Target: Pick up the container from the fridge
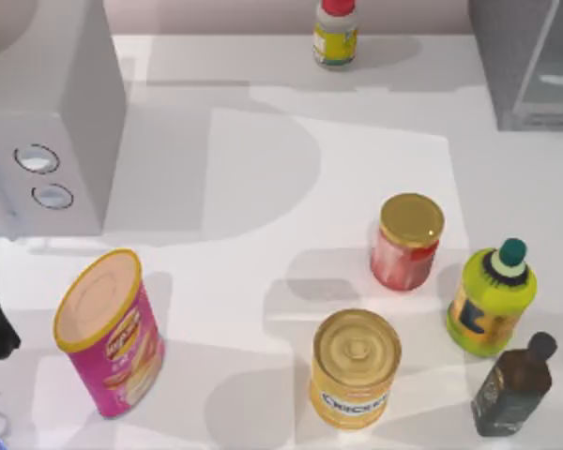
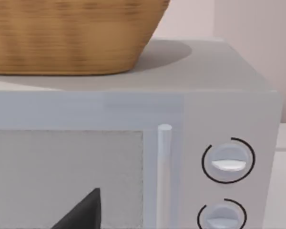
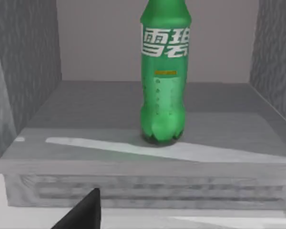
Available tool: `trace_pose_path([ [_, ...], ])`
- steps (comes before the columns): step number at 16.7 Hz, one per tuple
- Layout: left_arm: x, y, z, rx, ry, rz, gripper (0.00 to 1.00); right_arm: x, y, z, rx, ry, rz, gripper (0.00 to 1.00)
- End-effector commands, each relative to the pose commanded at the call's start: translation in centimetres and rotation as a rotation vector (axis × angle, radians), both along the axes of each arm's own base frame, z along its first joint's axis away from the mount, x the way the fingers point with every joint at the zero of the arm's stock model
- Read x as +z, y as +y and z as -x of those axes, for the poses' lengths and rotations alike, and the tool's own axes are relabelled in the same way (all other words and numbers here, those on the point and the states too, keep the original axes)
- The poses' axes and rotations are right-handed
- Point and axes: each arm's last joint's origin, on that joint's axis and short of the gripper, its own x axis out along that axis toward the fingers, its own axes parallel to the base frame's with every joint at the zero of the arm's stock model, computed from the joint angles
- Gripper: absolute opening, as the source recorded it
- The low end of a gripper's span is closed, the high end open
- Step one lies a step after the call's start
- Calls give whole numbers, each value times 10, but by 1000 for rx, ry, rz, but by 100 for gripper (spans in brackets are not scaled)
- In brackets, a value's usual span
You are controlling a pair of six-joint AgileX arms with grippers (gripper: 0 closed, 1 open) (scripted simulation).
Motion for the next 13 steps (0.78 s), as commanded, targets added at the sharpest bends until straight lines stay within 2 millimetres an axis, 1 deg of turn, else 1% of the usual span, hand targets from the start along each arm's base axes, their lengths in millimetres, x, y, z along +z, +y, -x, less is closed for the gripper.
trace_pose_path([
  [2,0,0,0,0,0,0,100,7,-7,-11,-18,-31,31,100],
  [4,0,0,0,0,0,0,100,20,-17,-32,-37,-78,72,100],
  [7,0,0,0,0,0,0,100,43,-30,-74,-54,-140,114,100],
  [9,0,0,0,0,0,0,100,53,-34,-106,-57,-150,112,100],
  [11,0,0,0,0,0,0,100,54,-32,-136,-52,-132,91,100],
  [13,0,0,0,0,0,0,100,46,-25,-162,-40,-95,61,100],
])
